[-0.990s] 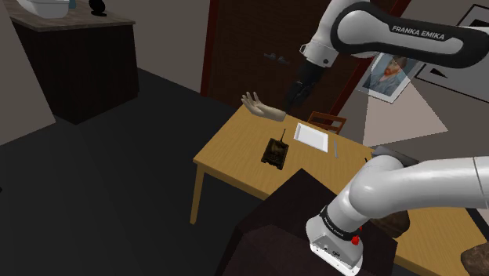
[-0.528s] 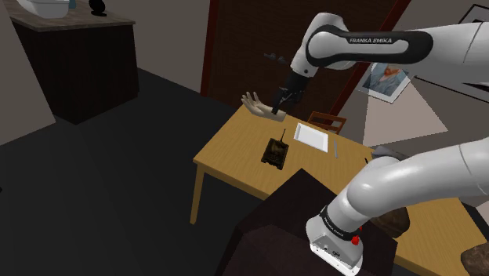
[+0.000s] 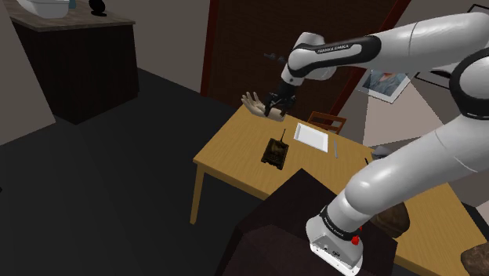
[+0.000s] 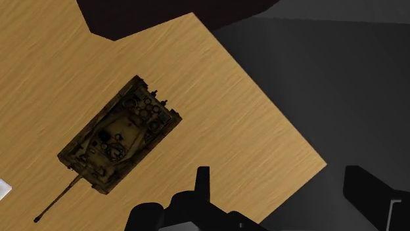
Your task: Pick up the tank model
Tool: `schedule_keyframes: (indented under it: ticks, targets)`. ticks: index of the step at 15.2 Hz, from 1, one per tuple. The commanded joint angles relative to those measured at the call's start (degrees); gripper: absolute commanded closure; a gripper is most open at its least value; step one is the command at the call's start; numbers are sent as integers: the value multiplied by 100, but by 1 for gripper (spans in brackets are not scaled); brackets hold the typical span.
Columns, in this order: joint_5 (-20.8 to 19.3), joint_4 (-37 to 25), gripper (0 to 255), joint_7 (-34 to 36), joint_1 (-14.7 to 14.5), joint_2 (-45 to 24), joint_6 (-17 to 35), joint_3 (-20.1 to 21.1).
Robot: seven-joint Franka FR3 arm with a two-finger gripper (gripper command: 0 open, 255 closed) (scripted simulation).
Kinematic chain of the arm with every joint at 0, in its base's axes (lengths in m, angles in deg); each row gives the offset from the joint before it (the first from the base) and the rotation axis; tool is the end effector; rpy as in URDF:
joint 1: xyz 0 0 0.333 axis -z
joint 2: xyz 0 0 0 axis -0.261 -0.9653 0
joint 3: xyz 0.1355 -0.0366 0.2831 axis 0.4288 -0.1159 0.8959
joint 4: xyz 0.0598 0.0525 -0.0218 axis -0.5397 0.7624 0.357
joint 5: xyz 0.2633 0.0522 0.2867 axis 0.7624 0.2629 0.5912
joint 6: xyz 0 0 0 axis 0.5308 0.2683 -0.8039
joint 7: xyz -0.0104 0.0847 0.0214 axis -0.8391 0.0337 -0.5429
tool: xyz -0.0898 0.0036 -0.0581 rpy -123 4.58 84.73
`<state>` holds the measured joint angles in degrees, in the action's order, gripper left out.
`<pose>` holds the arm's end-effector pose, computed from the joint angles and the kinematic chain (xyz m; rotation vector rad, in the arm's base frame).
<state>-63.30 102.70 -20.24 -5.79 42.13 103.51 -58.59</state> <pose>0.4396 -0.1098 0.4239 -3.0013 0.5003 -0.0168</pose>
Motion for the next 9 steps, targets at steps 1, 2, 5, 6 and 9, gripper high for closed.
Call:
schedule_keyframes:
  ticks: [1,2,5,6,9]
  targets:
    - [4,-107,0,100,106,-359,240,-91]
    - [14,-165,0,154,150,-539,355,-131]
    - [66,-358,0,303,279,-1078,676,-255]
    - [91,-429,0,348,321,-1257,775,-298]
    - [186,-658,0,472,449,-1790,1048,-424]
